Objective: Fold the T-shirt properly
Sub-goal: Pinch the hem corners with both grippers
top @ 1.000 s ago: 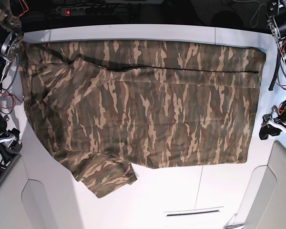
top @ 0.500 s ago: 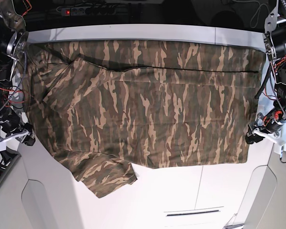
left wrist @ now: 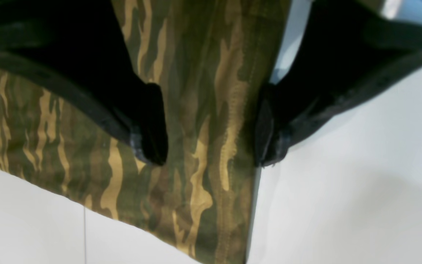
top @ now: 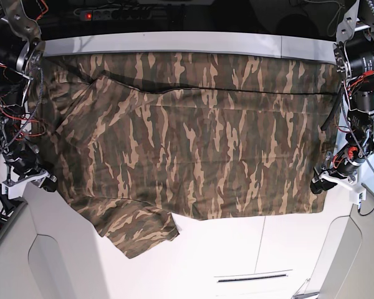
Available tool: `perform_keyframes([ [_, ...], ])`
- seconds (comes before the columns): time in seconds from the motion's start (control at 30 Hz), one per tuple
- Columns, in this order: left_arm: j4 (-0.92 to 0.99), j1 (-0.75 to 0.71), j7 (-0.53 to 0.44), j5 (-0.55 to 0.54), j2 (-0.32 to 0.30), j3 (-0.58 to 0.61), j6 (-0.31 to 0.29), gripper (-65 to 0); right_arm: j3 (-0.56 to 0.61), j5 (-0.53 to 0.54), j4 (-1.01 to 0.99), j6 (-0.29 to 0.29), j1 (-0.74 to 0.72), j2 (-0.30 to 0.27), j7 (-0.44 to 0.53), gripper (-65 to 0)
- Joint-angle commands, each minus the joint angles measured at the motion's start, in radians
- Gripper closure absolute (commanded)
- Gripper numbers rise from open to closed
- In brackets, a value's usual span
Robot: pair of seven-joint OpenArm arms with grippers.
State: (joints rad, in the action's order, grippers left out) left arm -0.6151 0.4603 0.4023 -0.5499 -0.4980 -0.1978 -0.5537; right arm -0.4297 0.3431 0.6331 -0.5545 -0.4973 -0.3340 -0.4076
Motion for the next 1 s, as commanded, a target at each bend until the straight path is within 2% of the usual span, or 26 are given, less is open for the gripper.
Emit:
perform_keyframes([
  [0.0, -0.011, 0.021, 0.006, 0.003, -0.015, -0.003, 0.001, -39.7, 0.000, 0.002, 0.015, -0.008, -0.020, -0.008, 0.007, -27.6],
  [0.33, -0.011, 0.021, 0.018, 0.016, -0.014, -0.003, 0.001, -39.7, 0.000, 0.001, 0.015, -0.008, -0.021, 0.007, 0.003, -27.6],
  [0.67, -0.011, 0.021, 0.031, 0.015, -0.014, -0.003, 0.000, -38.4, 0.000, 0.024, 0.015, -0.013, -0.021, 0.007, -0.072, -27.4],
  [0.8, -0.011, 0.021, 0.070, 0.000, -0.014, -0.003, -0.064, -38.4, 0.014, 0.024, 0.015, -0.019, -0.021, 0.007, -0.096, -27.3],
  [0.9, -0.011, 0.021, 0.074, -0.006, -0.015, -0.003, -0.064, -38.4, 0.045, 0.024, 0.015, -0.018, -0.021, 0.007, -0.113, -27.3],
  [0.97, -0.011, 0.022, 0.075, -0.007, -0.014, -0.003, -0.064, -35.7, 0.068, 0.023, 0.015, -0.018, -0.020, 0.007, -0.113, -27.3],
])
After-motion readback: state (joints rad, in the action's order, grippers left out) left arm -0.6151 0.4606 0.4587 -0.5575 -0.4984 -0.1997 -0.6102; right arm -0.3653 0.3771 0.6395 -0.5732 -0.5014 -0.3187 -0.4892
